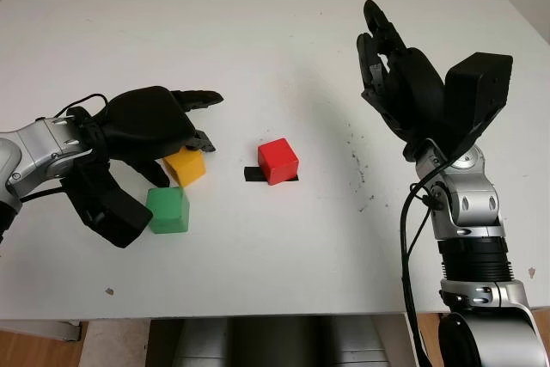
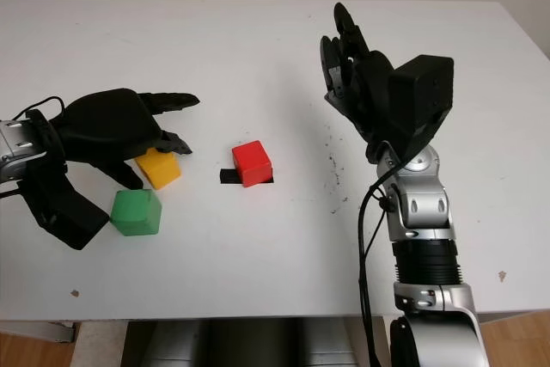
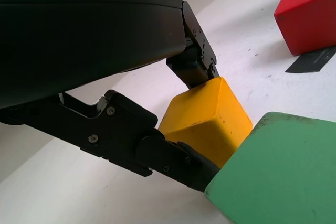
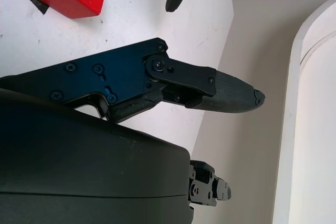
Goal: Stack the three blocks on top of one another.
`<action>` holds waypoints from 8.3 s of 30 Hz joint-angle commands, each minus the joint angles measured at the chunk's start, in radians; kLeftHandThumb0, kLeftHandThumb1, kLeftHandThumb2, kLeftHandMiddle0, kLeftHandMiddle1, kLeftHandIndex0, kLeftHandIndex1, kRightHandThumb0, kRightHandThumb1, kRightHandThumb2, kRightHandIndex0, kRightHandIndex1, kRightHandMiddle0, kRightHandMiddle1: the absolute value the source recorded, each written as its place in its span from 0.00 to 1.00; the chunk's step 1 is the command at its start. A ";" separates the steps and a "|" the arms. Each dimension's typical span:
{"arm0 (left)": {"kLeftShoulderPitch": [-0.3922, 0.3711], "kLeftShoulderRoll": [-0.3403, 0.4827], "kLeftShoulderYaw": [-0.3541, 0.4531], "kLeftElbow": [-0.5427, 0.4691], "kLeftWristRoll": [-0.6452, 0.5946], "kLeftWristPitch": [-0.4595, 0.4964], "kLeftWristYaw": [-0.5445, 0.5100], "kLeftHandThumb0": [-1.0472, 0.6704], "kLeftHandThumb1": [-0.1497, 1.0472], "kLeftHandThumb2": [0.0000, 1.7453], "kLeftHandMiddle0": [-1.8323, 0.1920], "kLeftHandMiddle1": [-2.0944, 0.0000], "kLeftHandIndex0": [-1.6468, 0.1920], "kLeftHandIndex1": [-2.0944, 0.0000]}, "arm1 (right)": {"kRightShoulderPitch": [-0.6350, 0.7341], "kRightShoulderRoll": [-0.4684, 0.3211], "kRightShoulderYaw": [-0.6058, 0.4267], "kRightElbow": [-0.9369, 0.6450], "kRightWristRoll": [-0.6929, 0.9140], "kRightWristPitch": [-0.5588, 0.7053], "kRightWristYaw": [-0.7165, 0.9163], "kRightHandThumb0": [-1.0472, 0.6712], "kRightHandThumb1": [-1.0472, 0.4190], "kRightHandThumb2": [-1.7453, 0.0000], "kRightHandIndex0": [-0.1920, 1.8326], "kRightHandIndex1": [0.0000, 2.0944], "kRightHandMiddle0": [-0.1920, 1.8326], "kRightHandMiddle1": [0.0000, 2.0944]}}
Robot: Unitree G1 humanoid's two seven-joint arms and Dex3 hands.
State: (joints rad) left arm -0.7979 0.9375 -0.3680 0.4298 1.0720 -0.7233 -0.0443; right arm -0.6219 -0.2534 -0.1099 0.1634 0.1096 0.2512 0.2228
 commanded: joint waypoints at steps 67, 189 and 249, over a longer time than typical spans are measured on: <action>0.087 -0.392 0.287 -0.183 -1.042 0.677 -0.534 0.33 0.94 0.03 0.83 0.97 0.72 0.25 | 0.007 -0.014 -0.003 0.005 0.017 -0.029 0.032 0.20 0.00 0.64 0.02 0.02 0.04 0.02; -0.261 -0.435 0.066 0.119 -0.714 0.556 -0.748 0.26 0.83 0.03 0.97 0.98 0.83 0.84 | 0.048 -0.007 -0.005 -0.057 0.025 0.008 0.009 0.21 0.00 0.65 0.02 0.02 0.03 0.02; 0.978 -0.086 0.892 -1.014 -0.931 0.765 -0.615 0.18 0.88 0.03 1.00 0.98 0.81 0.97 | 0.049 0.006 -0.015 -0.002 0.062 -0.026 0.054 0.21 0.00 0.63 0.00 0.00 0.00 0.00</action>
State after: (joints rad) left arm 0.1642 0.8401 0.5151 -0.5624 0.1316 0.0395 -0.6546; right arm -0.5694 -0.2391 -0.1219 0.1604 0.1682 0.2342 0.2733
